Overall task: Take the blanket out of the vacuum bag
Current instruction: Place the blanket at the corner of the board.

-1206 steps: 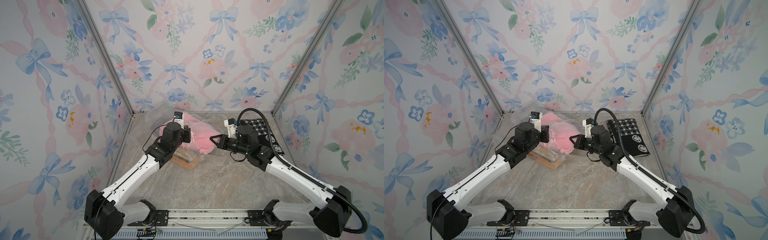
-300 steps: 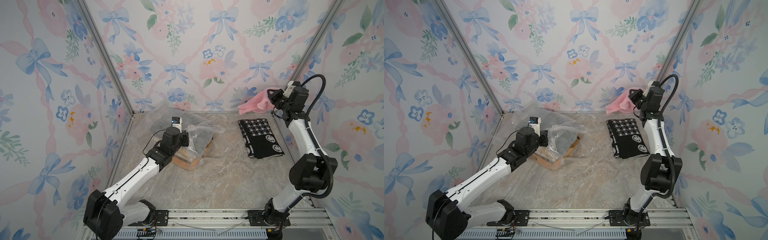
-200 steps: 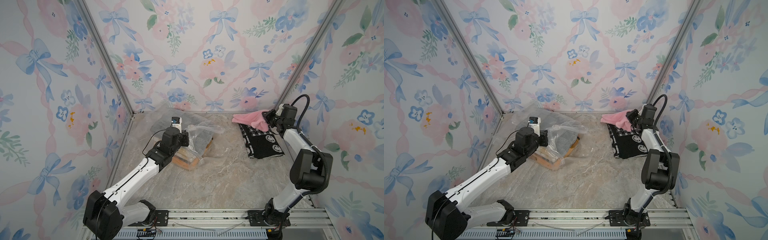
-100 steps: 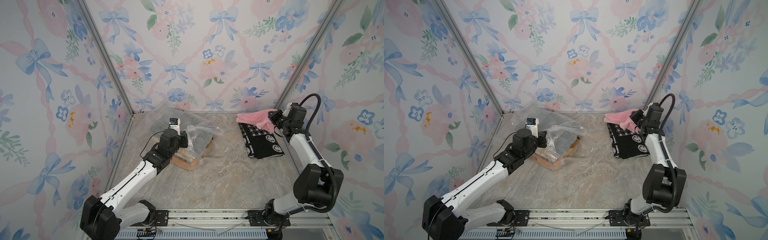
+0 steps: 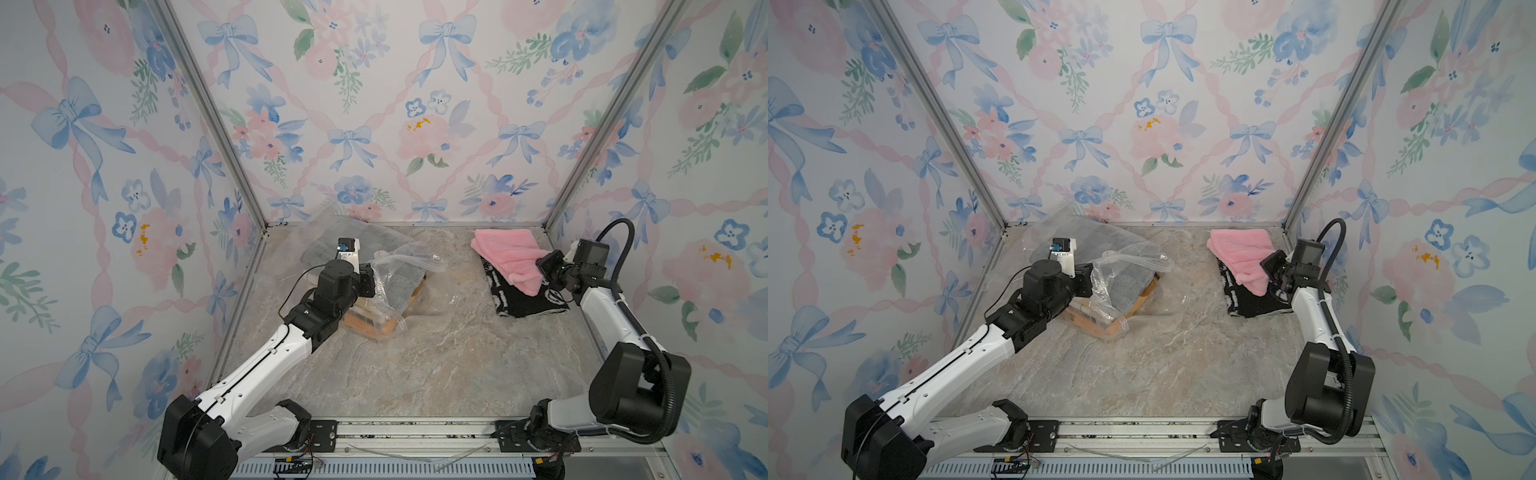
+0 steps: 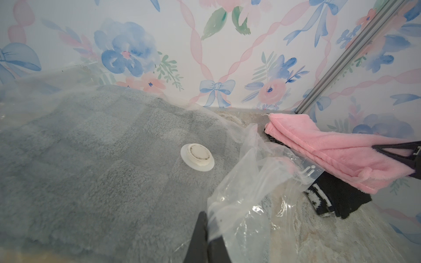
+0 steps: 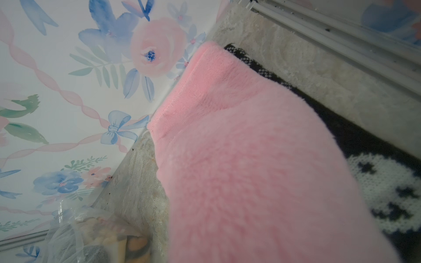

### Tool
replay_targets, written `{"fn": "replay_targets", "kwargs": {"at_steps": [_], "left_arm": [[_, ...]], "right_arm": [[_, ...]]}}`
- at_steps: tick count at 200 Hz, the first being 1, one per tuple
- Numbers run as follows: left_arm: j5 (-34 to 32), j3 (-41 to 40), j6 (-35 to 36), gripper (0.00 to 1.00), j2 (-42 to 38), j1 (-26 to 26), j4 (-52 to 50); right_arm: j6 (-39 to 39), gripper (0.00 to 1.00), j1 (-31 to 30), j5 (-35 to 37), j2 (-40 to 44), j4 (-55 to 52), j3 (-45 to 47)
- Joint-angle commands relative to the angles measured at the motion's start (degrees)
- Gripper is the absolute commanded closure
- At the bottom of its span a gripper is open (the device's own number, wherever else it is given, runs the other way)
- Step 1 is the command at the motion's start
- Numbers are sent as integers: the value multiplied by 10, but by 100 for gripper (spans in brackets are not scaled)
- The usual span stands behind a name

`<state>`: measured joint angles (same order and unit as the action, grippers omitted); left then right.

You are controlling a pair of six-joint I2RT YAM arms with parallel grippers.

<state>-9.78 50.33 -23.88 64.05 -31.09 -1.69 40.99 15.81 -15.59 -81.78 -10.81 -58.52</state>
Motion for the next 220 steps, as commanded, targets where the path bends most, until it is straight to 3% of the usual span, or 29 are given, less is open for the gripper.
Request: {"fn": "replay_targets", "kwargs": {"at_steps": [1,38,65,97,114,144,180,194,220], "left_arm": [[9,-13,-11,100,-13,4,10],[9,-21,-11,100,-22,4,11],[5,-35,-13,100,-35,4,14],[1,-43,-11,100,-45,4,12],[-4,-42,-6,100,-50,5,4],[-7,-11,16,100,-46,7,-39],[22,14,32,100,-18,9,-66],[33,10,31,100,-13,8,-59],[63,-3,21,100,-13,8,-37]], "right_arm": [[41,96,9,4,13,-33,36],[98,93,34,-61,-17,1,77],[87,85,36,-56,-17,-16,78],[48,48,36,-37,19,-63,81],[24,38,44,-20,61,-104,97],[-5,27,104,-51,143,-156,145],[-75,20,154,-76,170,-243,92],[-69,13,185,-91,160,-224,81],[-14,10,250,-207,84,-127,63]]}}
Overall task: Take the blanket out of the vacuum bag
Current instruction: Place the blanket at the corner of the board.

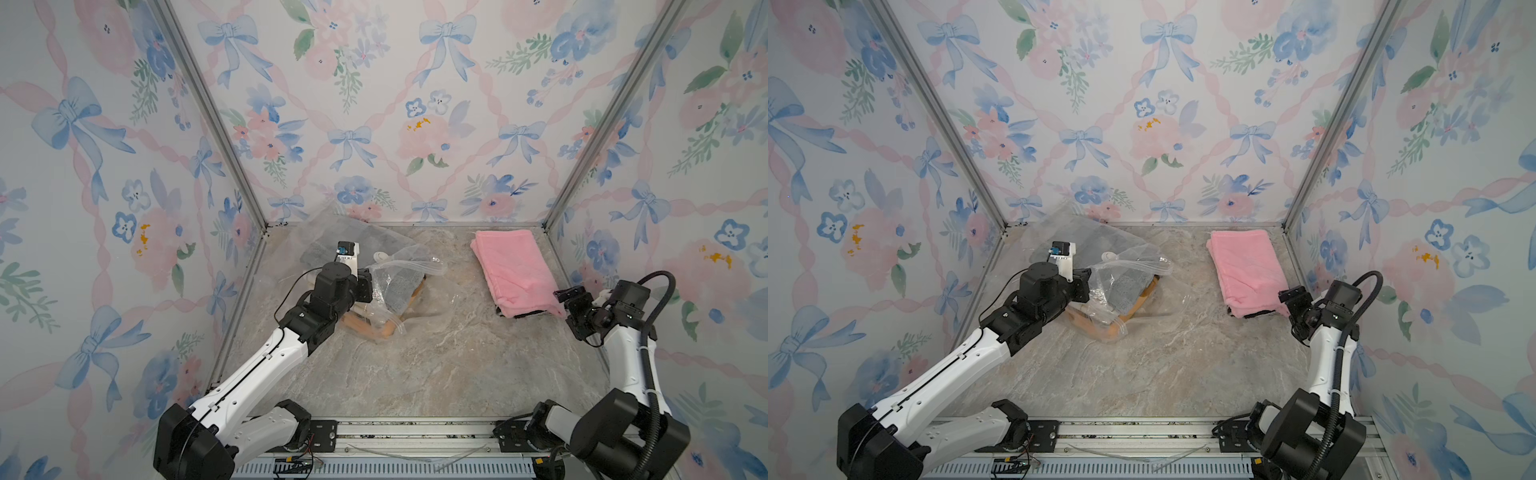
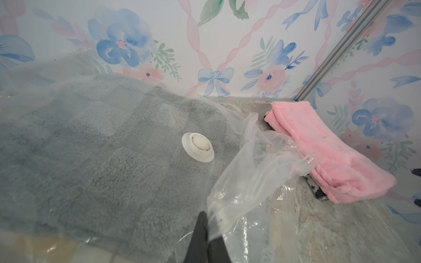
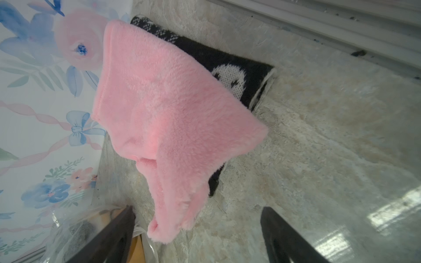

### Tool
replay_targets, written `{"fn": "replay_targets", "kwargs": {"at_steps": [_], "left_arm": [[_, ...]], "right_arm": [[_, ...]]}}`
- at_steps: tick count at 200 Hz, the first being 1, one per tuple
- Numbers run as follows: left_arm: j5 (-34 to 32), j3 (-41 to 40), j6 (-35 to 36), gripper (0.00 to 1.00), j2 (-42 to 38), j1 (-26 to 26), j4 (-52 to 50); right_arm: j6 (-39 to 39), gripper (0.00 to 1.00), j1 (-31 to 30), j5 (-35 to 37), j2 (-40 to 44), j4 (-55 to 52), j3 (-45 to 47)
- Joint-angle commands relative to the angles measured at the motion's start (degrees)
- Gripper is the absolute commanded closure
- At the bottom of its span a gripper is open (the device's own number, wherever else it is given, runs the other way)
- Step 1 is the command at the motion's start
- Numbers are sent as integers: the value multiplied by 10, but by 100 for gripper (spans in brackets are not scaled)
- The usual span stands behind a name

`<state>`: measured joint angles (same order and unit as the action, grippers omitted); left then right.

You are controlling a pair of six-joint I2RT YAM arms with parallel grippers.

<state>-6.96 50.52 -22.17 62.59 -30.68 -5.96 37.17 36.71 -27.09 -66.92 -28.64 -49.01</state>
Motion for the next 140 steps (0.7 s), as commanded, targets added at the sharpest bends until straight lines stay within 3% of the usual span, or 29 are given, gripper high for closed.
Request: {"fn": "replay_targets", "kwargs": {"at_steps": [1,32,68,140], "left_arm": [[37,-6,4,100,1,4,7],[62,-24,-8,100,2,3,27],[80,-49,-26,100,1,4,60],[88,-65,-28,100,3,3,68]], "right_arm": [[24,9,42,-97,-74,53,-37],[4,10,36,-122,-181,89,-96],[10,24,5,-109,-235,96,-118],[-35,25,-6,16,-186,-9,-70]]}}
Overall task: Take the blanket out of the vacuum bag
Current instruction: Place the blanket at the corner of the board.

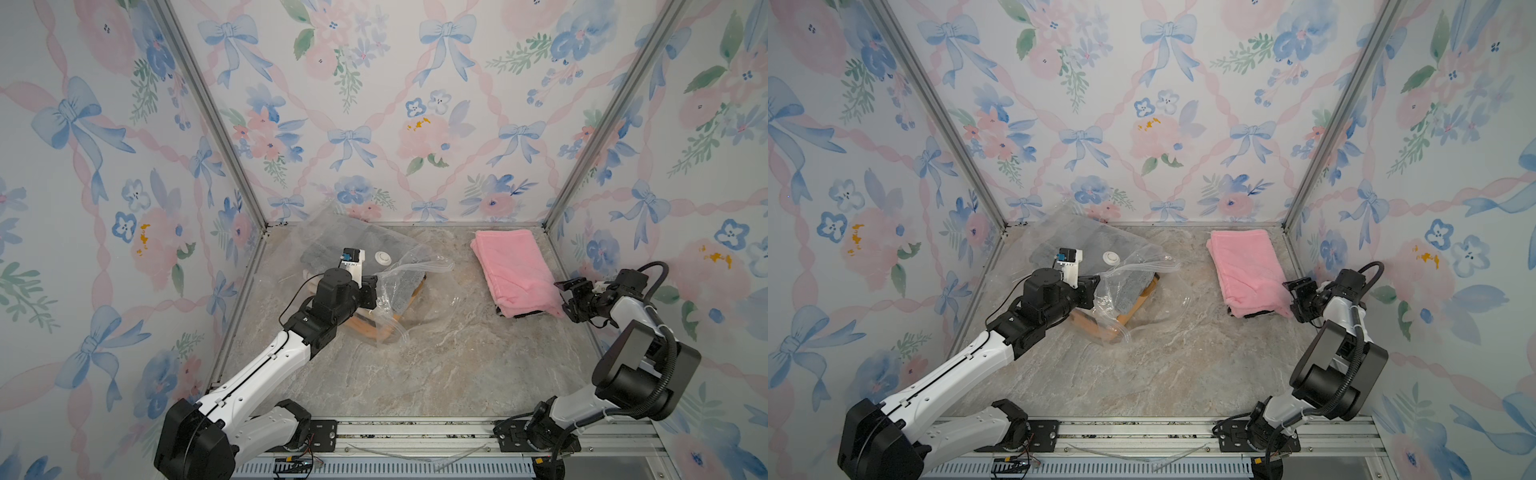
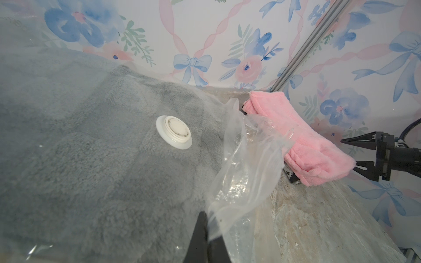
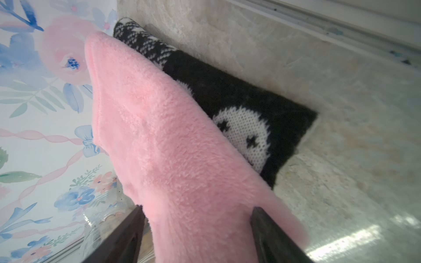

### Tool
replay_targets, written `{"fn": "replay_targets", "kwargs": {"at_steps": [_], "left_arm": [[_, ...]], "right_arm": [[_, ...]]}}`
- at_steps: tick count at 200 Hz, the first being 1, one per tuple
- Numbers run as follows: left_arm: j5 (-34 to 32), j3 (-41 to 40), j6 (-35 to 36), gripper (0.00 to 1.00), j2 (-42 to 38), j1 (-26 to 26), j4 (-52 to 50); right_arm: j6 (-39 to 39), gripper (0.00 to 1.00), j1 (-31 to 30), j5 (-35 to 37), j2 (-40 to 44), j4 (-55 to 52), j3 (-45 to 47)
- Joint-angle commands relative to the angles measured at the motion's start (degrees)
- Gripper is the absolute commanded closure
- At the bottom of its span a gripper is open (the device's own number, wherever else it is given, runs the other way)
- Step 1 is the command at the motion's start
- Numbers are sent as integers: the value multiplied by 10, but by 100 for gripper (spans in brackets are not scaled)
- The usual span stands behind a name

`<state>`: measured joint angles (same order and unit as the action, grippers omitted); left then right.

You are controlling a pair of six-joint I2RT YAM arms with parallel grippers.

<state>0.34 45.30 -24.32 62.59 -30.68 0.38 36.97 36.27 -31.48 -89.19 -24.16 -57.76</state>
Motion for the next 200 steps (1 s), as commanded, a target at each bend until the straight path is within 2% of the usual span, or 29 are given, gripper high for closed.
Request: {"fn": "replay_targets", "kwargs": {"at_steps": [1,49,78,108,158,182,200], "left_arm": [[15,-13,-6,100,3,2,5],[32,-14,-16,100,11,3,17],[24,-18,-21,100,2,1,16],[25,-21,-24,100,1,0,16],[24,-23,-30,100,-5,-5,21],[24,-21,-32,100,-3,-8,22],[23,-18,-33,100,-5,-11,19]], "right_arm": [[-32,25,-1,61,38,-52,19],[0,26,-11,5,14,-2,46],[8,26,-23,19,15,3,55],[25,27,-24,-7,-1,24,74],[8,28,-17,22,-3,24,90],[11,51,-16,17,-26,37,71],[6,58,-19,23,-20,19,50]]}}
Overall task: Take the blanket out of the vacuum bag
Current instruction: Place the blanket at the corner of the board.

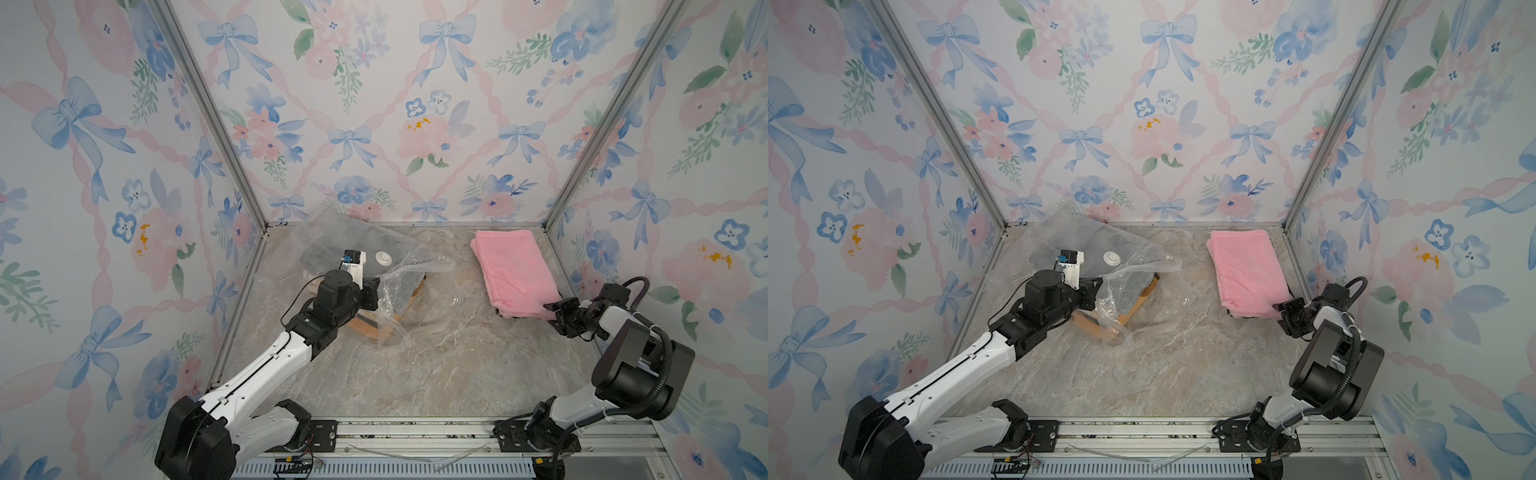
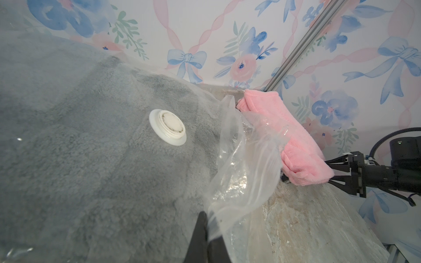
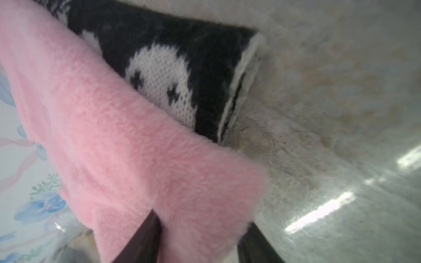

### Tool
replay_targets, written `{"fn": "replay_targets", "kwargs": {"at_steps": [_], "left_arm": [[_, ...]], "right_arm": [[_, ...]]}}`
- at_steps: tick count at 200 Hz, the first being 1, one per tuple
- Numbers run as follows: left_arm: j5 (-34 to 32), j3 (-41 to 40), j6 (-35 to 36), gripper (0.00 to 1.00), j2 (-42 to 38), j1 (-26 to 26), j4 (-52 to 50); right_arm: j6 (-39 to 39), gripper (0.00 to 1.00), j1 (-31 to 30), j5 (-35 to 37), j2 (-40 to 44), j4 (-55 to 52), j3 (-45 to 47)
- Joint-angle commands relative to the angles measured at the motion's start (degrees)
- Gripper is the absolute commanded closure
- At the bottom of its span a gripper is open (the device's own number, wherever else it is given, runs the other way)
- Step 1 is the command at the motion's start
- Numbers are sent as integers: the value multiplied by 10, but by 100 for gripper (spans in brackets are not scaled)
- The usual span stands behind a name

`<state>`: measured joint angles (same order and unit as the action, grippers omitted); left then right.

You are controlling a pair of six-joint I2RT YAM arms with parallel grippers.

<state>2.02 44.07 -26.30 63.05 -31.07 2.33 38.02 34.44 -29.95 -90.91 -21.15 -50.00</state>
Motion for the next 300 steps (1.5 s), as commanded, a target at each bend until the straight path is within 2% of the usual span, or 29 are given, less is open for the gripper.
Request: {"fn": "replay_targets", "kwargs": {"at_steps": [1,6,51,97,124,142,179,193,200,232,244,263,280,300], "left_arm": [[5,-6,-14,100,-10,-8,0],[4,-7,-14,100,-10,-10,0],[-3,-14,-22,100,-12,-17,12],[-7,-6,-12,100,-10,-18,0],[-10,-6,-15,100,-15,-19,-4],[-12,-10,-20,100,-18,-21,-4],[-15,-3,-15,100,-21,-22,-18],[-20,2,-11,100,-24,-22,-26],[-20,4,-10,100,-26,-22,-30],[-20,10,-10,100,-32,-22,-39],[-25,10,-10,100,-34,-23,-45],[-32,12,-9,100,-35,-22,-55],[-37,17,-5,100,-32,-23,-63],[-42,29,3,100,-18,-22,-72]], "right_arm": [[-5,58,-2,10,-2,-13,-29],[-10,60,-4,17,3,-25,-36],[-70,100,-24,80,47,-118,-99],[-127,100,-71,137,43,-167,-191],[-177,100,-122,251,56,-207,-241],[-184,100,-129,327,71,-203,-225],[-199,100,-106,356,59,-175,-172],[-201,96,-105,366,52,-163,-156],[-203,90,-105,371,48,-156,-150],[-208,37,-106,371,36,-149,-153],[-210,26,-111,375,43,-157,-164],[-213,19,-130,395,69,-166,-187],[-220,16,-150,393,82,-153,-217],[-236,13,-156,324,39,-125,-276]]}}
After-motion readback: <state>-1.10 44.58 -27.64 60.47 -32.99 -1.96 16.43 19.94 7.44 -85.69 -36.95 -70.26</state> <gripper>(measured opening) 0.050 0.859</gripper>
